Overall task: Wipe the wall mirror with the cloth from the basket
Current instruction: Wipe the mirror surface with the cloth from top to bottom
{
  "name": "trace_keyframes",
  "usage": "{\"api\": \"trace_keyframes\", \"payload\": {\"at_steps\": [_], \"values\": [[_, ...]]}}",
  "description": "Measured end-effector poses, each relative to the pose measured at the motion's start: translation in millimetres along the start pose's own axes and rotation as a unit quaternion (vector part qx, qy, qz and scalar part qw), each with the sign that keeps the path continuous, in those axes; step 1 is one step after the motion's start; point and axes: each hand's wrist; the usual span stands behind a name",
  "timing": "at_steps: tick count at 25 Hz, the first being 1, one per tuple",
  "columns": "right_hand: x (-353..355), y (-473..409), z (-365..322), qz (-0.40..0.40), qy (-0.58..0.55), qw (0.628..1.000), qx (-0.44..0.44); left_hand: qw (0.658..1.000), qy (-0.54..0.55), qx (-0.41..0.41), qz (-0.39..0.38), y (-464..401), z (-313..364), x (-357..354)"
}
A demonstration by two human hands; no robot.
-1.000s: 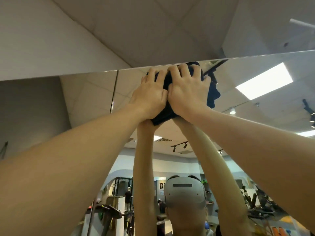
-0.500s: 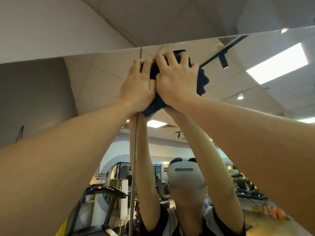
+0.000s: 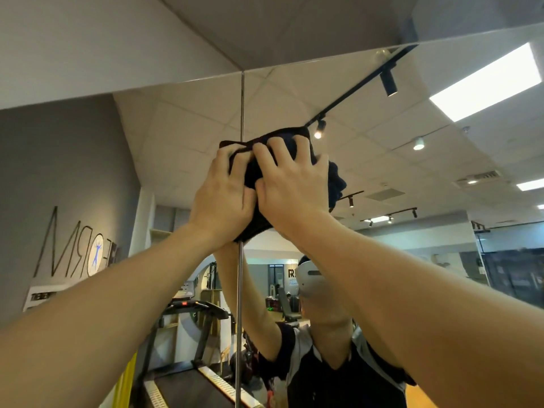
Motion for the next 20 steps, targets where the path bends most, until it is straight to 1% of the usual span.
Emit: {"api": "trace_keyframes", "payload": {"at_steps": [5,9,13,20], "values": [[11.6,37.4,6.9,-0.003,-0.004,1.000,0.024,1.000,0.007,0.012,-0.012,34.8,27.5,2.7],[30.4,71.7,39.0,-0.001,0.001,0.999,0.054,0.999,0.035,0.013,-0.022,56.9,69.3,-4.2],[56.1,84.2,91.3,0.006,0.022,0.998,0.052,0.998,0.050,-0.020,-0.035,42.4,119.3,-17.3],[104.3,93.4,181.0,-0.009,0.051,0.998,0.034,0.996,0.064,-0.033,-0.050,5.7,210.1,-47.8]]}}
Point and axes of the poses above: each hand's wrist, its own y-axis away from the middle knuckle, its own x-axis out of the back of the hand, z = x × y, and after that the axes turned 10 degrees about -y, right-handed
